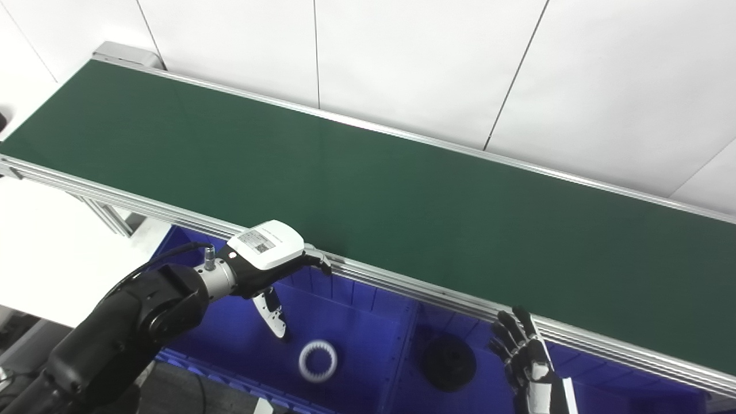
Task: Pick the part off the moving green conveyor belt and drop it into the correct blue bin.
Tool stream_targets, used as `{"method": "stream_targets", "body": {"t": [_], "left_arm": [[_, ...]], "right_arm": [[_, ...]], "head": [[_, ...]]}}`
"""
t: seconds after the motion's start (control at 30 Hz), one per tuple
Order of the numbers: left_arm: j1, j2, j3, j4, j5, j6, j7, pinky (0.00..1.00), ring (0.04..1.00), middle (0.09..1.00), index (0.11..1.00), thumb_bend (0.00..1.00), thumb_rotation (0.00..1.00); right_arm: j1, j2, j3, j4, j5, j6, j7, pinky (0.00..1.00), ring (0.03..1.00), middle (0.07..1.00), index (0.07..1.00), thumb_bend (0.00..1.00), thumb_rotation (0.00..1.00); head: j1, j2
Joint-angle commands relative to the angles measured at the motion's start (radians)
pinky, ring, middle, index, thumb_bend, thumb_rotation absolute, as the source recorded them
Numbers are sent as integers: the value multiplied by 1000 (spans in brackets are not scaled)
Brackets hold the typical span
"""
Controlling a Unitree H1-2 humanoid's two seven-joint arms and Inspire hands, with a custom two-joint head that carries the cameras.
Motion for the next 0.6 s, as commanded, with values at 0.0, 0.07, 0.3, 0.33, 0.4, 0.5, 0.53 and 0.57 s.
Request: {"method": "stream_targets", "body": {"t": [0.0,0.07,0.3,0.33,0.4,0.5,0.53,0.57], "left_arm": [[9,0,32,-64,-27,15,16,623,734,786,763,1000,313],[29,-7,48,-100,-43,23,14,619,727,778,761,1000,296],[113,-56,116,-263,-229,71,15,600,722,776,757,1000,354],[131,-73,131,-297,-298,96,11,598,722,777,759,996,373],[159,-109,162,-375,-431,173,0,610,736,788,767,981,406],[172,-170,212,-486,-653,309,9,658,778,820,797,921,438],[172,-180,223,-502,-694,330,12,687,796,831,808,885,451],[172,-207,239,-520,-762,358,28,699,805,837,811,865,461]], "right_arm": [[-1,8,4,-25,1,-10,7,843,885,892,929,839,942],[-1,8,3,-23,1,-13,7,844,886,891,930,835,943],[-1,5,6,-24,-6,-12,8,842,888,894,932,844,949],[-2,6,7,-24,-10,-10,7,840,887,894,931,845,950],[-3,6,12,-28,-39,-4,2,830,883,892,933,852,967],[-3,17,22,-33,-67,11,-5,816,879,892,934,855,970],[-4,20,25,-32,-73,12,-7,817,882,896,939,852,970],[-6,25,30,-29,-84,11,-9,816,883,897,940,848,968]], "head": [[1,0],[-1,-1],[-43,4],[-48,5],[-86,8],[-164,6],[-164,6],[-198,4]]}}
